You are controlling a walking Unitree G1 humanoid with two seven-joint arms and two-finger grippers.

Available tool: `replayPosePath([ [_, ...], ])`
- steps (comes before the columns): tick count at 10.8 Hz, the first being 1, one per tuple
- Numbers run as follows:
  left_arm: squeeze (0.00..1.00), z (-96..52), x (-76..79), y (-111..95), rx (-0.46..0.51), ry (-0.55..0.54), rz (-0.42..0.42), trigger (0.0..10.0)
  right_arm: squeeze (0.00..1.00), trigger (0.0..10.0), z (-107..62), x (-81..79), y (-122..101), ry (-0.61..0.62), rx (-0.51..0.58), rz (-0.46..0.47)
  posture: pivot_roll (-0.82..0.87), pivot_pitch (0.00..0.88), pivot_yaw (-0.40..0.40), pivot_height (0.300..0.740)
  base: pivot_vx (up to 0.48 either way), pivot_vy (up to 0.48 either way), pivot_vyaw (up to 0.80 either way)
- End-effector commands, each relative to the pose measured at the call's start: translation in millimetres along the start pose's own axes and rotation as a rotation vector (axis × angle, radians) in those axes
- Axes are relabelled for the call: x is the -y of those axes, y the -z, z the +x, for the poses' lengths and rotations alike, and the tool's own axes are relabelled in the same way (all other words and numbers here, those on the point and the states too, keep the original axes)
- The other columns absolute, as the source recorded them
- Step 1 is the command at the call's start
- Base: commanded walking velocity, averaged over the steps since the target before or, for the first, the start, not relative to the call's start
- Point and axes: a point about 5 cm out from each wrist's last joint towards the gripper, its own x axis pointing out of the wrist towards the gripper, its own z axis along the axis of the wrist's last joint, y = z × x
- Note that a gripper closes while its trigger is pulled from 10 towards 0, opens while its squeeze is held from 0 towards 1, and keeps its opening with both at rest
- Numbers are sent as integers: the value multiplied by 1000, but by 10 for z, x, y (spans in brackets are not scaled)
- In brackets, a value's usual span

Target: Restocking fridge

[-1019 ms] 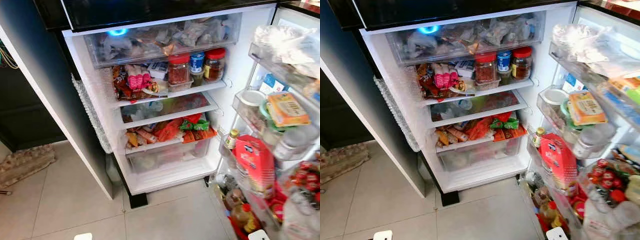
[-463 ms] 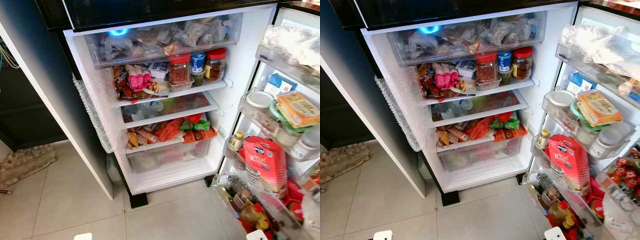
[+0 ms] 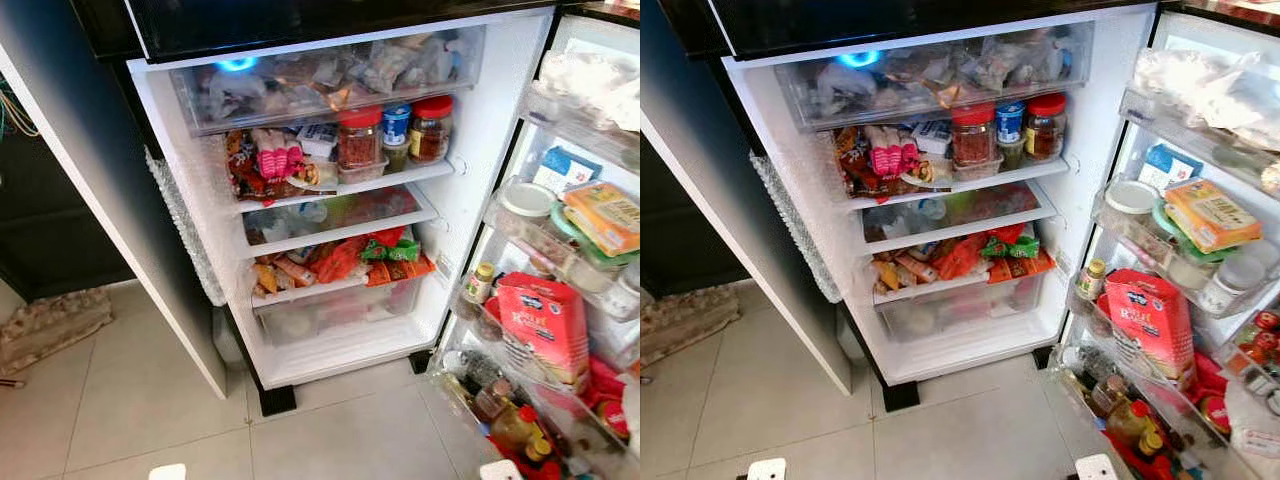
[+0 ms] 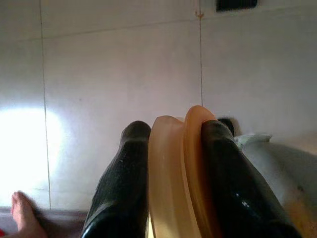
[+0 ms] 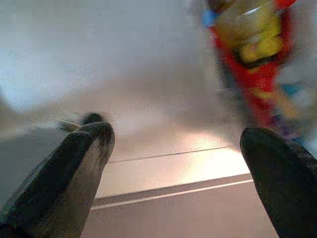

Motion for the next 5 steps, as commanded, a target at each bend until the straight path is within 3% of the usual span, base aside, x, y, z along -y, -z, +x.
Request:
replayPosePath([
  [1, 0, -5, 82, -49, 54, 48, 39, 10000, 0, 10000, -4, -124, 32, -81, -21, 86, -42, 0, 46, 740, 0, 0, 0],
  [2, 0, 76, -123, -885, 300, 34, 133, 10000, 0, 10000, -13, -210, 68, -134, -40, 100, -40, 0, 49, 740, 0, 0, 0],
  [4, 0, 30, -137, -1252, 456, 13, 239, 10000, 0, 10000, -22, -258, 110, -151, -53, 95, -44, 0, 51, 740, 0, 0, 0],
  [5, 0, -6, -145, -1383, 529, 8, 223, 10000, 0, 10000, -23, -258, 118, -148, -52, 106, -43, 0, 49, 740, 0, 0, 0],
])
